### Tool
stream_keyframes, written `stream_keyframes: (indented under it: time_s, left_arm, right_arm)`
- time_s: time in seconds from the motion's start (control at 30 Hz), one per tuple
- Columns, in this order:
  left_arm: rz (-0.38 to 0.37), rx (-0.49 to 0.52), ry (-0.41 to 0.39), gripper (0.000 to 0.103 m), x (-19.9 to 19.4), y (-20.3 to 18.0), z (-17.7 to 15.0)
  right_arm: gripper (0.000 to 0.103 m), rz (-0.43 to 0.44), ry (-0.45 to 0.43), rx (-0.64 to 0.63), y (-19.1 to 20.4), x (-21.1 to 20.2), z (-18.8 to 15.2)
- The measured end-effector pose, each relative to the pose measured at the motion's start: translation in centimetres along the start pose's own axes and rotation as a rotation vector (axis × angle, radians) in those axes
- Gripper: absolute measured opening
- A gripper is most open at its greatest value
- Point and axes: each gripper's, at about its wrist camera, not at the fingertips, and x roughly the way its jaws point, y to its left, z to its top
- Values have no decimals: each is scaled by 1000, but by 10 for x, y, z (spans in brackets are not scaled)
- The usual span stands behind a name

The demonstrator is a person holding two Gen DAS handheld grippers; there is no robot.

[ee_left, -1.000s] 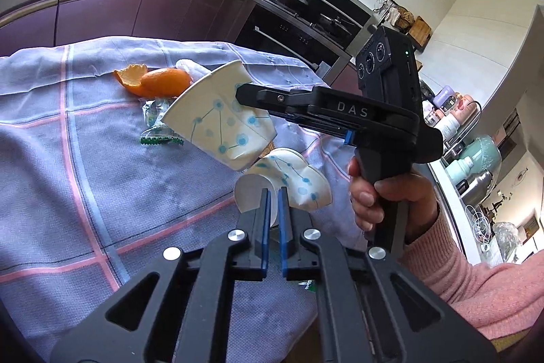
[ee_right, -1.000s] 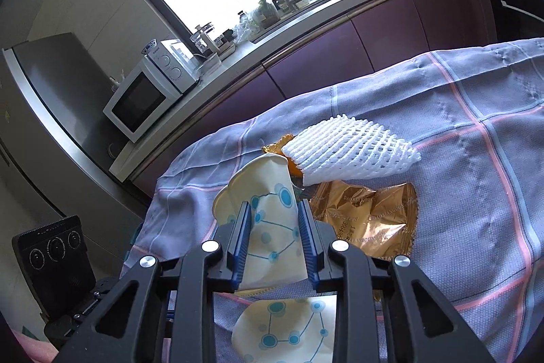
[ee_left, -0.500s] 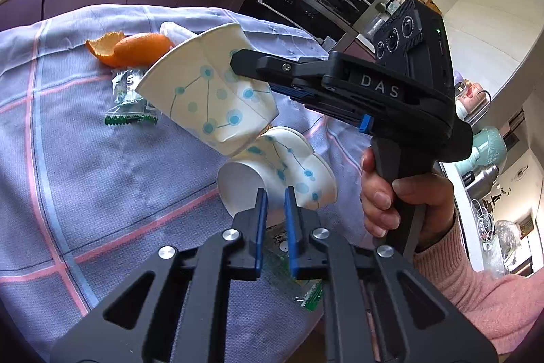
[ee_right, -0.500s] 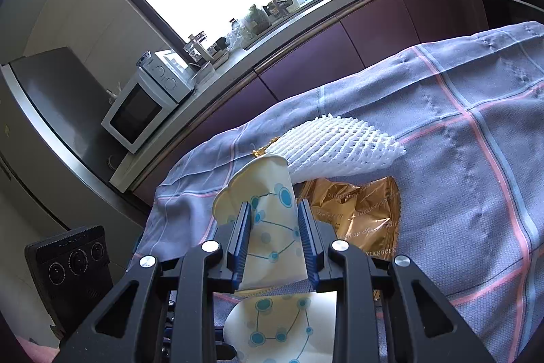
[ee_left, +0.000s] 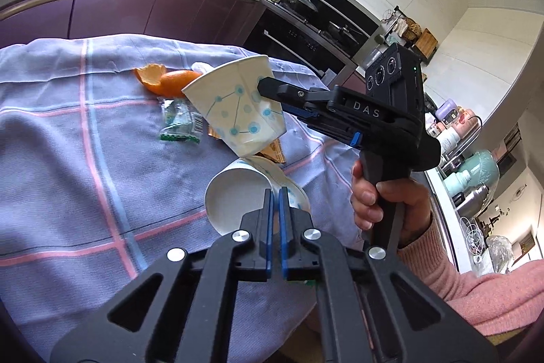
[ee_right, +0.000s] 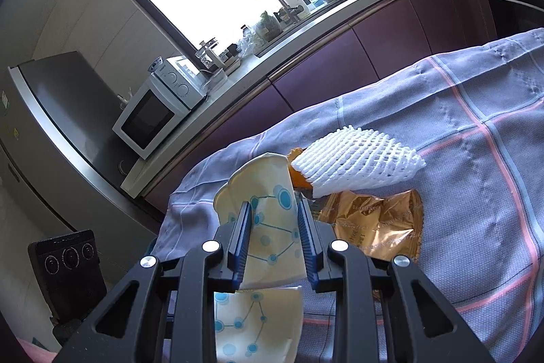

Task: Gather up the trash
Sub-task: 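Carry both paper cups to the teal bin and open both grippers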

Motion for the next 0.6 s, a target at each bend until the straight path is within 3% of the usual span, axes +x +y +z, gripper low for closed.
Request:
stream_keyframes:
  time_s: [0.3,0.6]
  left_arm:
    - [114,-81,-153,3,-113,43,-23]
    - [322,-187,-336,3,-244,96,-56]
  right_arm:
    - [26,93,63,-57,57,45,0]
    - [26,203,171,-147,145,116,-13]
